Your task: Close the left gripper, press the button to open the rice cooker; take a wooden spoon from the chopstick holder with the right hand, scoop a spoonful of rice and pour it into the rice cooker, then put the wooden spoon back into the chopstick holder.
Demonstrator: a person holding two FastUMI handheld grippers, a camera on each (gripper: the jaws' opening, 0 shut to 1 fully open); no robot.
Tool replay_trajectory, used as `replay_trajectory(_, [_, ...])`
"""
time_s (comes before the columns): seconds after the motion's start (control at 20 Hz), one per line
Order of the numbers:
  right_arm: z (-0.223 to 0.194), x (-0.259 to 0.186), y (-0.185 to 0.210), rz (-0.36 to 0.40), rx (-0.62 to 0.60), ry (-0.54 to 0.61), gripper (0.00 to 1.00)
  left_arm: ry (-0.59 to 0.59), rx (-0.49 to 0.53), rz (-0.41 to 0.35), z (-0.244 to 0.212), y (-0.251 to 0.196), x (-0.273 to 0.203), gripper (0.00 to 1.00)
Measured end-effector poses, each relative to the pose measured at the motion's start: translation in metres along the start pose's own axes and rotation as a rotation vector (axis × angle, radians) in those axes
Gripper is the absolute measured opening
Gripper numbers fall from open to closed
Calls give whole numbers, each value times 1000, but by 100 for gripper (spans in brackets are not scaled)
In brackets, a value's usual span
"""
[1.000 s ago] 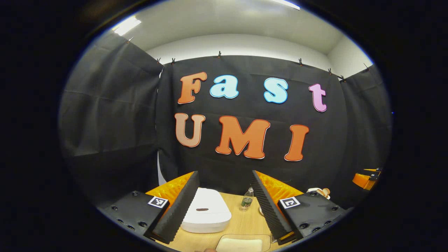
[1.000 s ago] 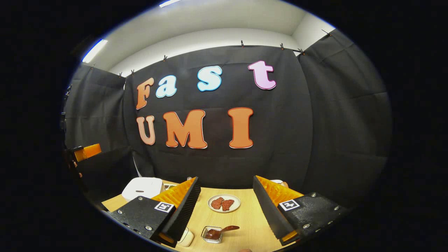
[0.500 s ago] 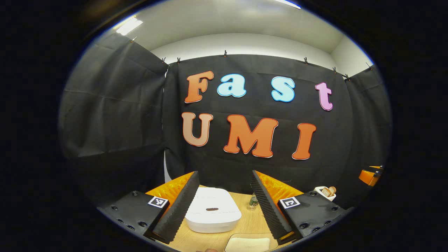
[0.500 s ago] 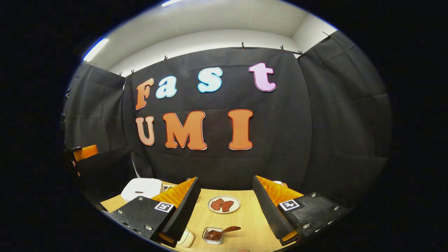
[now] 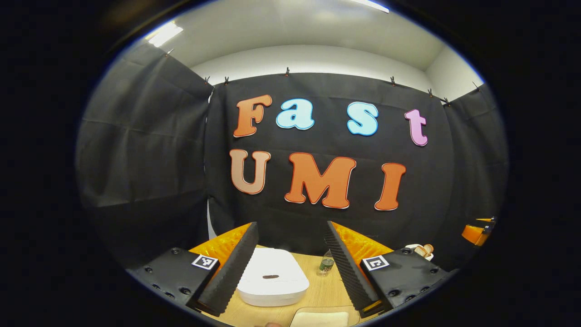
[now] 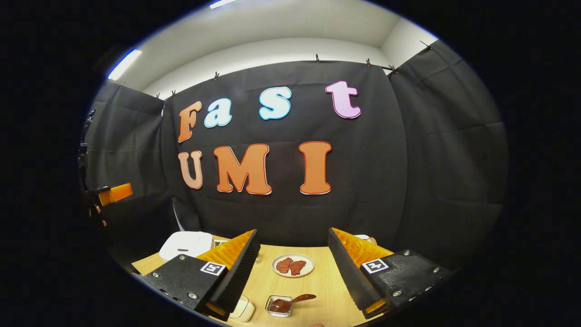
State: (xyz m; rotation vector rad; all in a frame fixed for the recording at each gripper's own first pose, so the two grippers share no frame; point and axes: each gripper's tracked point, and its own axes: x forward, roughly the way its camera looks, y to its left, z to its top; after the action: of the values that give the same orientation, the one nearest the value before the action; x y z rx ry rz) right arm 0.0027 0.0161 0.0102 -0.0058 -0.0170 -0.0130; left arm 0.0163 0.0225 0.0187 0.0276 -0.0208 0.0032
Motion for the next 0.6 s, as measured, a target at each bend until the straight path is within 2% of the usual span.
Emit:
replay_trajectory(0.25, [12,3,-8,-47,0,-25,94,18,20,-23,4,5,12,99])
replay_trajectory(0.4, [18,1,1,-31,41,-47,93,-9,-21,-30,6,11,9,100])
replay_trajectory(0.6, [16,2,10,-44,17,-35,93,-4,-37,-1,2,36,9,100])
